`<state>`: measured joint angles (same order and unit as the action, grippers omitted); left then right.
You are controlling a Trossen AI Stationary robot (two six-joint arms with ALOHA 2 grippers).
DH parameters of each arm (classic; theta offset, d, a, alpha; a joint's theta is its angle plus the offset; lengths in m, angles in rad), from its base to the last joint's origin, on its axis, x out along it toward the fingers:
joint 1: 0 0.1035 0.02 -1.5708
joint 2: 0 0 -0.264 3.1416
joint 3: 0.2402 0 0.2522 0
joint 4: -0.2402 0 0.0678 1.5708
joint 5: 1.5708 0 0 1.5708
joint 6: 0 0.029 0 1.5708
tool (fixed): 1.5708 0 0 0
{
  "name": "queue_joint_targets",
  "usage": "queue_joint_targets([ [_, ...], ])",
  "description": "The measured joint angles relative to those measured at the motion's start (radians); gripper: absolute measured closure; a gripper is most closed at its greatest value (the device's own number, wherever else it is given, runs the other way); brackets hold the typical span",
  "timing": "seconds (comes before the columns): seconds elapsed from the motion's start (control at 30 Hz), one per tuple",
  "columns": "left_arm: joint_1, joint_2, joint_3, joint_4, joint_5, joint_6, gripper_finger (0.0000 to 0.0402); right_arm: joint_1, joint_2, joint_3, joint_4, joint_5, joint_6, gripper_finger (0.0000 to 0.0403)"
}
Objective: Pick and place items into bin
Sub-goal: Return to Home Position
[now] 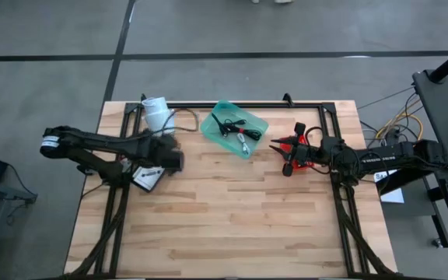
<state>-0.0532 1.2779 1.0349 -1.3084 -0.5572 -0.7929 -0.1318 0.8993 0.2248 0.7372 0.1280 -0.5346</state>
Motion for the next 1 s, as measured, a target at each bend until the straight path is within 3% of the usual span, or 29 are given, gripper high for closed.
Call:
queue_joint_targets([
  [0.1,-0.02,-0.037,-0.042,0.437,-0.017,0.308,0.0215,0.0,0.0,0.0,0.0,0.0,0.0,0.0335],
  [0.2,-0.032,-0.068,-0.124,0.888,0.067,0.607,0.0215,0.0,0.0,0.0,0.0,0.0,0.001,0.0335],
  [0.37,-0.031,-0.095,-0.291,1.372,0.23,0.849,0.0215,0.0,0.0,0.0,0.0,0.0,0.003,0.0335],
  [0.5,-0.033,-0.138,-0.443,1.566,0.333,0.886,0.0239,0.0,0.0,0.0,-0.002,0.0,0.008,0.0335],
  [0.7,-0.032,-0.288,-0.673,1.726,0.353,0.859,0.0314,0.0,0.0,0.0,-0.008,0.0,0.019,0.0335],
  [0.9,-0.033,-0.519,-0.84,1.751,0.365,0.853,0.0383,0.0,0.0,0.0,-0.008,0.0,0.049,0.0335],
  [1.0,-0.033,-0.632,-0.892,1.743,0.368,0.865,0.0398,0.0,0.0,0.0,-0.008,0.0,0.05,0.0335],
])
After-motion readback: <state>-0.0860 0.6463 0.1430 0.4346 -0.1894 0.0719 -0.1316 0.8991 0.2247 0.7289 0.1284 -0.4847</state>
